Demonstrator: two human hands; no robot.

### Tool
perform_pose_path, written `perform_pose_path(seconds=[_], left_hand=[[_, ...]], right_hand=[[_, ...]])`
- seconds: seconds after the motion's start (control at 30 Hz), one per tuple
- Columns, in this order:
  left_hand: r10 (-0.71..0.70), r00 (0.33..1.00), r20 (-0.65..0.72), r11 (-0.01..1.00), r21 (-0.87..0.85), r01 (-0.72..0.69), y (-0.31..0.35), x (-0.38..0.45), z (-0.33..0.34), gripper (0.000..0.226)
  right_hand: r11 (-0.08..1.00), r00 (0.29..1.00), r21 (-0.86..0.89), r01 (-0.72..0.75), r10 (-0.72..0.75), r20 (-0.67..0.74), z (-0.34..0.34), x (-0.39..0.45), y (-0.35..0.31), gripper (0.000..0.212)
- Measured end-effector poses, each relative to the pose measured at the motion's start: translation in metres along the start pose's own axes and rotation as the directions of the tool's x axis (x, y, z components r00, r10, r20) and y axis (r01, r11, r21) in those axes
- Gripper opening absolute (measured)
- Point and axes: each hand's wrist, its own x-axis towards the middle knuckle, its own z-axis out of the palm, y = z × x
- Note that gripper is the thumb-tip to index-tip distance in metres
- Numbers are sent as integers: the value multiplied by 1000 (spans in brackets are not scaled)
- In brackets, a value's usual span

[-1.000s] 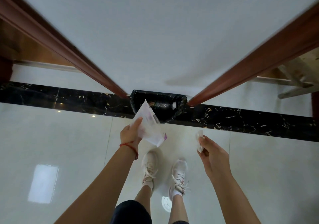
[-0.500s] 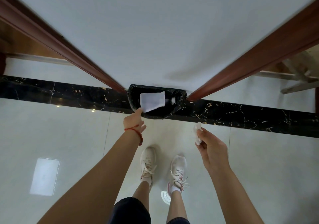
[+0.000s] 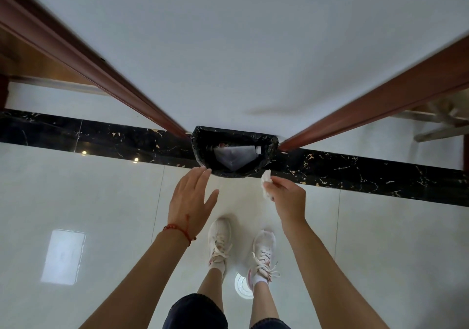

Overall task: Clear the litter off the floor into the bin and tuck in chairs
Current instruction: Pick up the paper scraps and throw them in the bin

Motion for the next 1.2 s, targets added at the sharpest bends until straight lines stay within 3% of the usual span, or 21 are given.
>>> perform_pose_path(seconds=[0.17, 0.3, 0.33, 0.5, 0.6, 0.67, 0.77, 0.9, 1.1, 1.2], left_hand=[[20, 1000, -19, 998, 55, -19, -13, 2, -4, 54], [9, 998, -57, 999, 46, -7, -21, 8, -4, 45], [3, 998, -62, 999, 38, 0, -21, 8, -4, 45], [-6, 997, -73, 1000, 28, 8, -19, 10, -9, 43], [-15, 997, -73, 1000, 22, 16, -12, 5, -16, 42], [-8, 997, -76, 1000, 23, 10, -4, 0, -24, 42], [0, 996, -84, 1000, 19, 1, 11, -10, -39, 44], [15, 994, -109, 999, 36, -11, 33, -27, -59, 45], [26, 994, -104, 999, 32, -23, 74, -62, -100, 46], [56, 991, -119, 997, 60, -49, 93, -82, -122, 45]], right_hand=[[1000, 1000, -16, 6, -5, 18, 41, 32, -20, 18], [999, 999, 44, -18, 16, 39, 62, 54, -28, 16], [999, 999, 30, -12, 11, 39, 63, 56, -28, 25], [982, 994, -164, 96, -85, 70, 46, 46, -20, 46], [952, 982, -247, 180, -161, 97, 29, 27, -16, 46], [900, 955, -322, 296, -277, 104, 16, 12, -16, 44], [735, 874, -480, 480, -450, 185, -5, -11, -21, 45], [551, 774, -582, 598, -585, 241, -30, -45, -36, 45], [402, 690, -657, 638, -677, 255, -76, -95, -66, 52], [375, 686, -683, 626, -682, 254, -103, -120, -79, 55]])
